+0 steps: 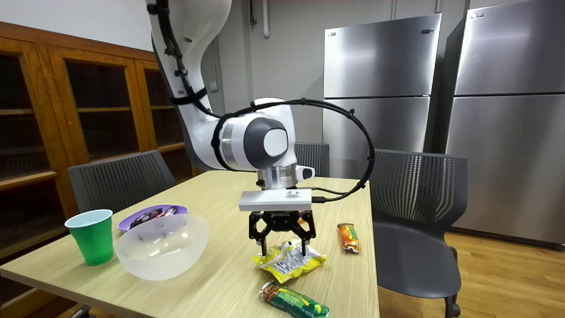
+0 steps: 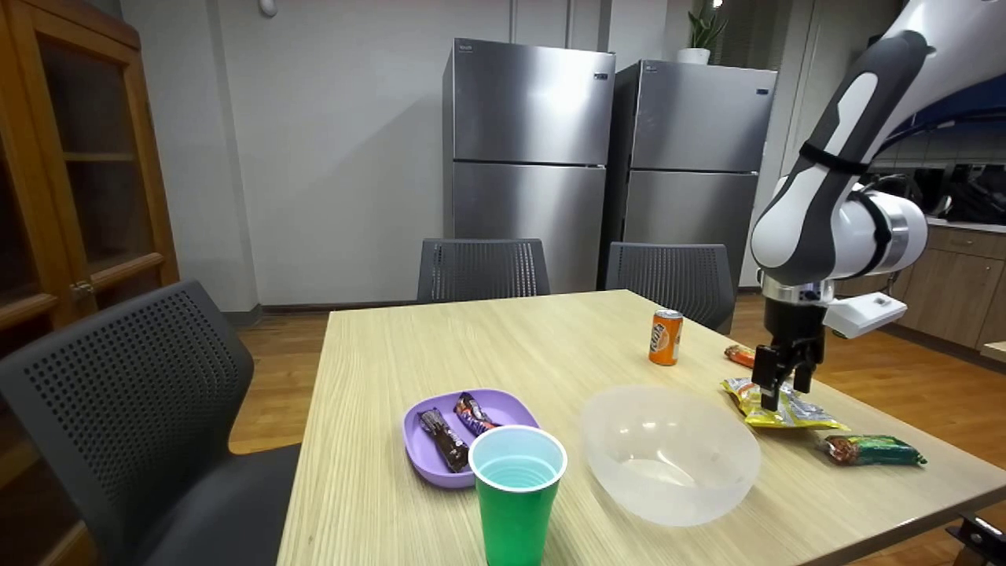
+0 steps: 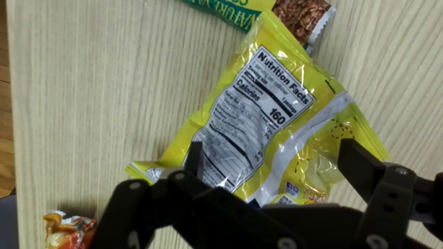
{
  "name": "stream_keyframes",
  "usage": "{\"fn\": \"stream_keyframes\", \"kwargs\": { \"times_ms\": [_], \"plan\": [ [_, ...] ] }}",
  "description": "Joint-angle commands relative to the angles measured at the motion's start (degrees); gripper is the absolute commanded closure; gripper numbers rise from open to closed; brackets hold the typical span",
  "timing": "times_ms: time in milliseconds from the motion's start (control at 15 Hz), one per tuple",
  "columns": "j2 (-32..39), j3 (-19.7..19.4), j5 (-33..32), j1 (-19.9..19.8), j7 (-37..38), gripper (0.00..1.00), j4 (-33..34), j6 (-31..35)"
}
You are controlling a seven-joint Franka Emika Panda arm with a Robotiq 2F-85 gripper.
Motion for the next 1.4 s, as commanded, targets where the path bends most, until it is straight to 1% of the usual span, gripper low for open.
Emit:
{"fn": "stream_keyframes", "kwargs": {
  "times_ms": [0, 67, 133, 200, 267, 333, 600, 667, 733, 867, 1333],
  "plan": [
    [0.8, 0.2, -1.7, -0.1, 1.7, 0.0, 1.1, -0.5],
    [0.9, 0.0, -1.9, 0.0, 1.9, 0.0, 1.2, -0.5],
    [1.0, 0.0, -2.0, 0.1, 1.9, 0.08, 1.2, -0.5],
    [1.0, 0.0, -2.1, 0.1, 2.0, 0.26, 1.2, -0.3],
    [1.1, -0.1, -2.2, 0.2, 2.0, 0.32, 1.2, -0.3],
    [1.1, -0.1, -2.2, 0.2, 2.0, 0.42, 1.2, -0.3],
    [1.1, -0.1, -2.4, 0.1, 1.9, 0.73, 1.1, -0.4],
    [1.1, 0.0, -2.5, 0.1, 1.9, 0.8, 1.1, -0.3],
    [1.1, 0.0, -2.5, 0.1, 1.9, 0.88, 1.2, -0.3],
    [1.0, 0.1, -2.4, 0.1, 1.8, 1.0, 1.2, -0.3],
    [-3.0, 0.7, -2.0, -0.9, -0.1, 1.0, -0.3, 0.0]
  ]
}}
